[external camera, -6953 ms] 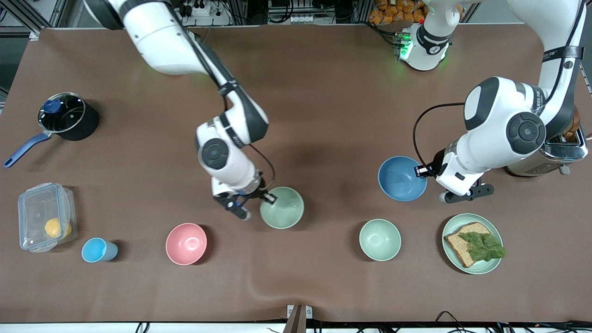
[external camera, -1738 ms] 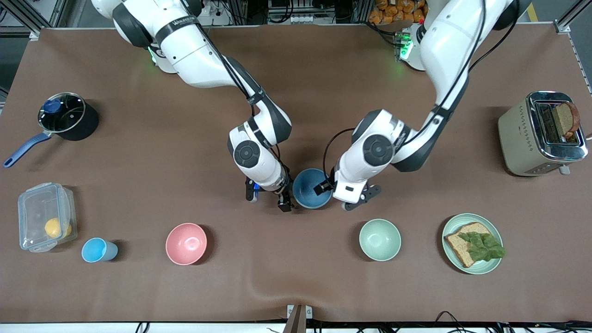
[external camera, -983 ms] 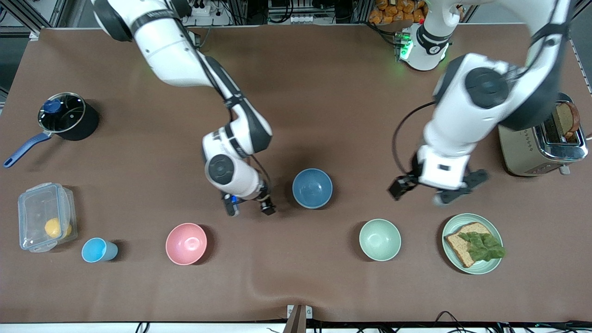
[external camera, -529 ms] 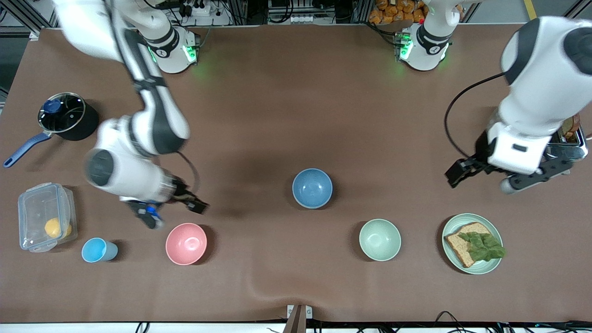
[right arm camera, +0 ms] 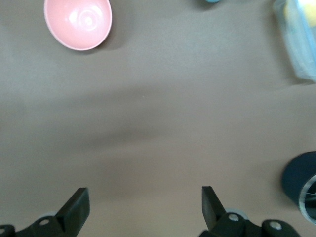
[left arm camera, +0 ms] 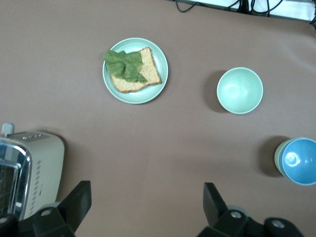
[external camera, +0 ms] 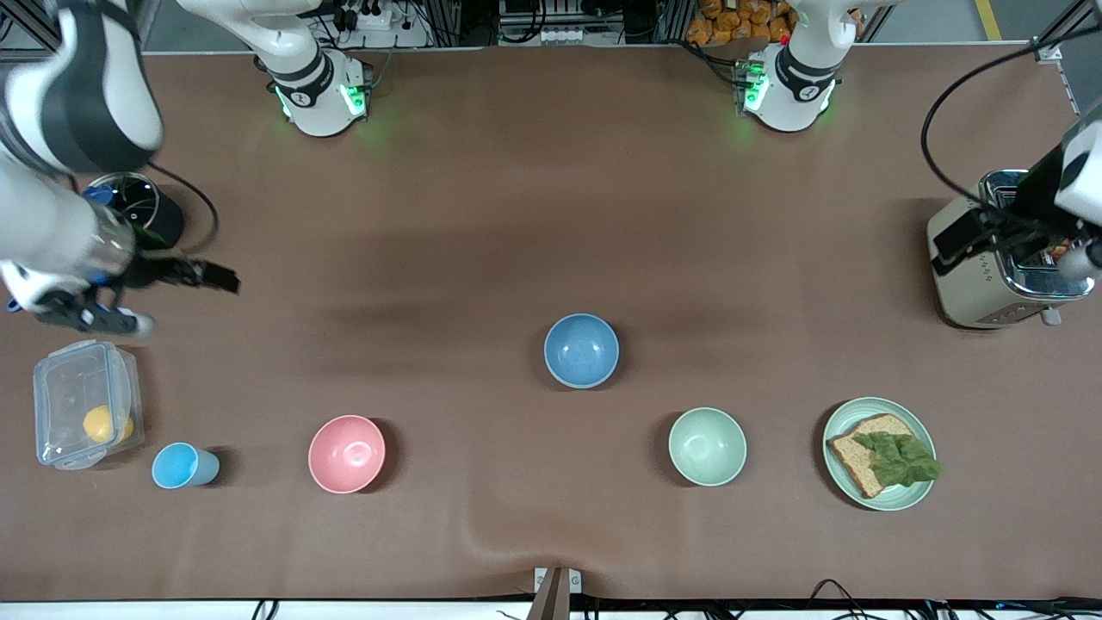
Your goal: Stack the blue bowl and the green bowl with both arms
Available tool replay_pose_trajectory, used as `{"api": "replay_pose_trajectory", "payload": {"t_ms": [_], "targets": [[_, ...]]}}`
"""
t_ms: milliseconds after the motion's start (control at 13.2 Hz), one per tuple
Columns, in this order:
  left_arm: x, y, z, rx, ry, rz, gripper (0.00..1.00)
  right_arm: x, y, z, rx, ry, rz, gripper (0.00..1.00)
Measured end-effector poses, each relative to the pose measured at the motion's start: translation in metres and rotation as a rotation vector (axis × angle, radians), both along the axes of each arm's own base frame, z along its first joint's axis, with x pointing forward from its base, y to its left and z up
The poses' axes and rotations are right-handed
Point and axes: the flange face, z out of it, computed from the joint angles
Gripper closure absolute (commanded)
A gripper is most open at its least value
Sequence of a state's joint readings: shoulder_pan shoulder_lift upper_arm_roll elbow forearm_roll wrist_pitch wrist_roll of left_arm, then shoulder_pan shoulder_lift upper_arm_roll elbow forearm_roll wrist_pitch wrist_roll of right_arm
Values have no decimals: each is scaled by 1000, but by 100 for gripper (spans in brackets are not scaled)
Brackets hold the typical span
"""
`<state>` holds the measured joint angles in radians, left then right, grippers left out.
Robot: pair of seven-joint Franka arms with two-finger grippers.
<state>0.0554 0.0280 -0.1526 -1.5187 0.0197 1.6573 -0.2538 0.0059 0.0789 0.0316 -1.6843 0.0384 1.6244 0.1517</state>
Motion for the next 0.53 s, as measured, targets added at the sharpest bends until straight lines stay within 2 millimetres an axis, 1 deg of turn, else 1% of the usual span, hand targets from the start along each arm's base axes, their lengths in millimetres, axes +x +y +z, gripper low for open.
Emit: {"api": "replay_pose_trajectory", "payload": {"t_ms": [151,227,302,378,529], "targets": [[-8,-3,5,4,14,-4,0,-16,0,56,-6,-16,53,0],[-9,-3,4,5,21,-5,0,-21,-4,79,-5,-23,80,0],[-9,-5,2,7,33,-8,0,-25,-12,95,-2,-23,99,0],[-11,-7,-1,9,52,-14,0,-27,-17,103,0,-21,107,0],[-15,-13,-5,14,84,-42,0,-28,-19,110,1,-26,116,0]]}}
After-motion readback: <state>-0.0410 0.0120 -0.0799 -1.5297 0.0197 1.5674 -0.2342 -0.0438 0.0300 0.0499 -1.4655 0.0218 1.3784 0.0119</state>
